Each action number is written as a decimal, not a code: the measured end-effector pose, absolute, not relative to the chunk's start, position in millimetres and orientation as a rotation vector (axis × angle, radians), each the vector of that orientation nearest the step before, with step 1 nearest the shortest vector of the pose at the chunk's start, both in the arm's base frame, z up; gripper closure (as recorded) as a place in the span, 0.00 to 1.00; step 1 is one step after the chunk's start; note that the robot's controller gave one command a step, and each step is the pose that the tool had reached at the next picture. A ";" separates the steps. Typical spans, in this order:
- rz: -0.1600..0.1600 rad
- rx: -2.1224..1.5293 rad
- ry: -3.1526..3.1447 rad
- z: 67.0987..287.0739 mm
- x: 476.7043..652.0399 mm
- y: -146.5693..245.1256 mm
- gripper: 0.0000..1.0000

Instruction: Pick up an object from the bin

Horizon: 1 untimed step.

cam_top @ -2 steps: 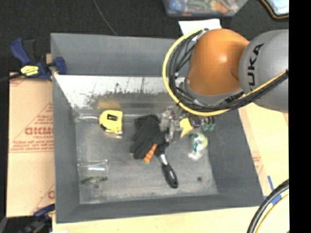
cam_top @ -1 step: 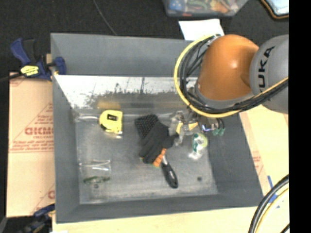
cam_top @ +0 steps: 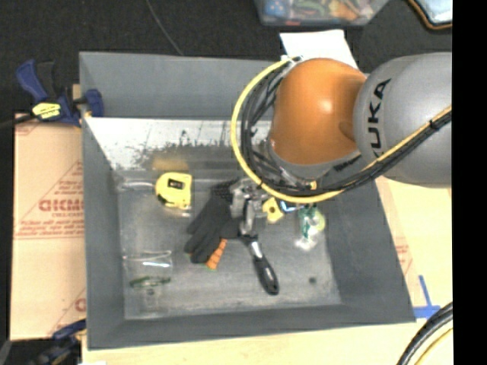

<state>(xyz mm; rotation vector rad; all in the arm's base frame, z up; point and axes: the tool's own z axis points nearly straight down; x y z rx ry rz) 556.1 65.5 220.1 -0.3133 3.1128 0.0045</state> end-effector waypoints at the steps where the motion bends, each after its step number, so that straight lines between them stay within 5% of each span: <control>1: -0.004 -0.210 3.121 207.9 573.6 30.9 1.00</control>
Offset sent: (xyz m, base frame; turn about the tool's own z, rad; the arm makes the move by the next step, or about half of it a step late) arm 0.0149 0.0298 -0.0412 -0.1847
